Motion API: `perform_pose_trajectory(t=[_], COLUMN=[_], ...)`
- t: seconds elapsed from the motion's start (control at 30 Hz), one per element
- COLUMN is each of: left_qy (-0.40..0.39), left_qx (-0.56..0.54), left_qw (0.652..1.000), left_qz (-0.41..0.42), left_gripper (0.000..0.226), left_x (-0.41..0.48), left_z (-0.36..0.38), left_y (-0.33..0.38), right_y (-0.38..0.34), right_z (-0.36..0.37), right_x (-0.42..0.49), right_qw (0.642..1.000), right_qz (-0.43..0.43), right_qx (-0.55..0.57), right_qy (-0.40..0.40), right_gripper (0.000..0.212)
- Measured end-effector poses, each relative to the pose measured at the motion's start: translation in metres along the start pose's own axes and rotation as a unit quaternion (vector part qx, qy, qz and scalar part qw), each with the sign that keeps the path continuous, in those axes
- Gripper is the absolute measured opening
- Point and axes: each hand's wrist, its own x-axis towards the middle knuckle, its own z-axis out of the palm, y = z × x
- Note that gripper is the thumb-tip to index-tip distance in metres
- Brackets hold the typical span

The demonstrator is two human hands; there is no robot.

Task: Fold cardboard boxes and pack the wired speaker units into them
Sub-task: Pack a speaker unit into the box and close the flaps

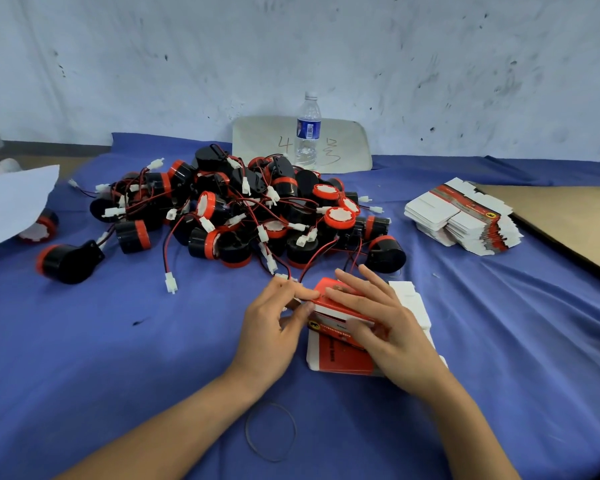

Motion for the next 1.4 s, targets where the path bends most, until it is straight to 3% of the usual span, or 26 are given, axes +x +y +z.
perform_pose_trajectory(t=[0.1,0.2,0.4,0.6,0.73,0.9,1.0,1.2,1.4], left_qy=[-0.009,-0.013,-0.022,-0.036,-0.030,-0.036,-0.052,-0.079,-0.050], left_qx=[-0.012,-0.017,0.003,0.007,-0.015,-0.072,-0.077,-0.019,0.030], left_qw=[1.000,1.000,1.000,0.999,0.999,0.995,0.995,0.997,0.996], left_qz=[-0.010,-0.011,-0.006,-0.005,-0.033,-0.051,-0.030,0.000,0.069], left_gripper=[0.014,0.020,0.017,0.019,0.013,0.018,0.022,0.038,0.028], left_x=[-0.001,-0.001,-0.001,-0.001,-0.001,0.001,0.002,0.004,0.002], left_z=[-0.001,-0.001,-0.001,0.000,0.000,-0.001,-0.004,-0.009,-0.008], left_y=[0.000,0.001,0.001,0.001,0.001,-0.003,-0.006,-0.012,-0.014], right_y=[-0.003,-0.005,-0.003,0.003,0.002,0.004,0.004,0.005,0.006], right_z=[-0.006,-0.012,-0.014,-0.005,-0.007,-0.010,-0.012,-0.012,-0.009], right_x=[-0.002,-0.003,-0.001,-0.004,-0.004,0.001,0.003,0.005,0.008], right_qw=[0.998,0.992,0.990,0.998,0.998,0.993,0.994,0.996,0.997], right_qz=[0.013,0.031,0.049,0.046,0.032,0.025,0.025,0.031,0.037], right_qx=[0.047,0.110,0.121,0.027,-0.022,-0.083,-0.058,-0.022,0.036], right_qy=[-0.042,-0.046,-0.054,-0.040,-0.050,-0.079,-0.089,-0.078,-0.048], right_gripper=[0.050,0.046,0.048,0.049,0.035,0.041,0.048,0.040,0.047])
